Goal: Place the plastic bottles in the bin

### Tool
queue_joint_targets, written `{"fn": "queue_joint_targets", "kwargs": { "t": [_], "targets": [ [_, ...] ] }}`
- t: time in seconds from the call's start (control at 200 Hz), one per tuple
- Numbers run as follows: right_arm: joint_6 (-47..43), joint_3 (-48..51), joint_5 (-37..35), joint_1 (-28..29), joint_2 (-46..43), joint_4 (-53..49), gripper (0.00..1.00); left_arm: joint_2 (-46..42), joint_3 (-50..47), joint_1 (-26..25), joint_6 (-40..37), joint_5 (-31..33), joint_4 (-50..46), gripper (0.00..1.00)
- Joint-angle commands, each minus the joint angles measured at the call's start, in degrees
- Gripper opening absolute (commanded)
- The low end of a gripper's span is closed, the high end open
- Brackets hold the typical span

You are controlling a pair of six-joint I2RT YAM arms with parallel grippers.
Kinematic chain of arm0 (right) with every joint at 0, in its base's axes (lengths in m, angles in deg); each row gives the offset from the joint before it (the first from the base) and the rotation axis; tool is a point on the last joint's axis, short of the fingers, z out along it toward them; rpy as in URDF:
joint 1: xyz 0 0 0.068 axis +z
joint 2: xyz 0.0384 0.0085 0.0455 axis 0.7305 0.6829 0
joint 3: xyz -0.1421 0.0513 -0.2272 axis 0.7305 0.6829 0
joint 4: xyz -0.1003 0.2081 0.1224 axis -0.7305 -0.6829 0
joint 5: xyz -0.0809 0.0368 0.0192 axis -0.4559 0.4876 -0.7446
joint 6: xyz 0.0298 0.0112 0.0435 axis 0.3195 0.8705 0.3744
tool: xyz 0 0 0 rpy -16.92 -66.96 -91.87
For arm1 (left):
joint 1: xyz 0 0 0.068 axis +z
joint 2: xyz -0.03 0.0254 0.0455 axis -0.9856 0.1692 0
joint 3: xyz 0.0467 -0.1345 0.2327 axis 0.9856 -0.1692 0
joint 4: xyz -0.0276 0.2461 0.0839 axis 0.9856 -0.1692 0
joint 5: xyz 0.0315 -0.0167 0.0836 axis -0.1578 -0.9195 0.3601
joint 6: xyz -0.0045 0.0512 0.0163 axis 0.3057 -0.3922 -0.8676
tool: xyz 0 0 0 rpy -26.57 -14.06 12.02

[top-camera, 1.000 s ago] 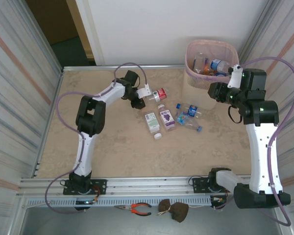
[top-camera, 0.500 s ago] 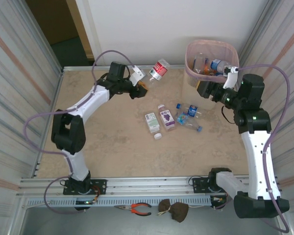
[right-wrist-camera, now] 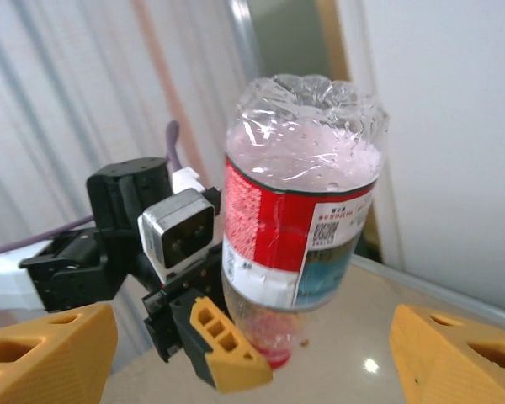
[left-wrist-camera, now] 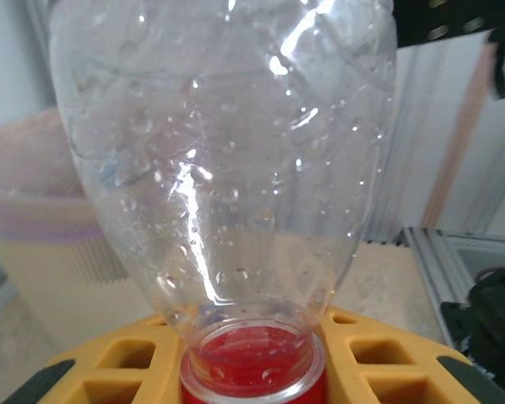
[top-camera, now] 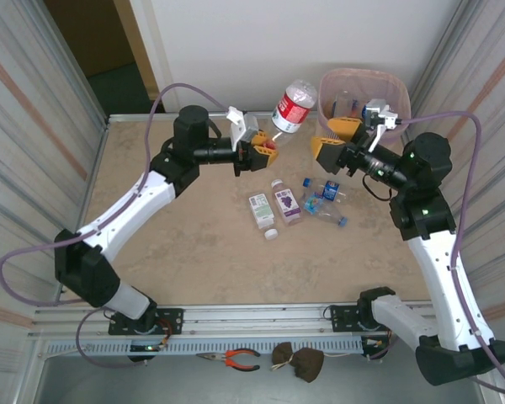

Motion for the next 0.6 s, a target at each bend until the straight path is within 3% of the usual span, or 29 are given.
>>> {"fn": "queue_joint_targets", "kwargs": {
  "t": [0.0,0.306,0.596],
  "targets": [
    [-1.5,-3.7,2.2,2.7,-0.1,5.7,0.86,-3.4,0.0,-2.5,-0.9,-2.2,2.7,0.30],
    [-4.4,-7.1,3.6,8.4,-0.8,7.8,0.95,-6.0,2.1,-9.4,-2.7,-2.0,3.9,0.33],
    [-8.2,-8.1,6.3,12.7,-1.4,6.2,0.88,-6.5,3.3,-12.5,-2.1,-2.0,6.7,0.34]
  ]
}}
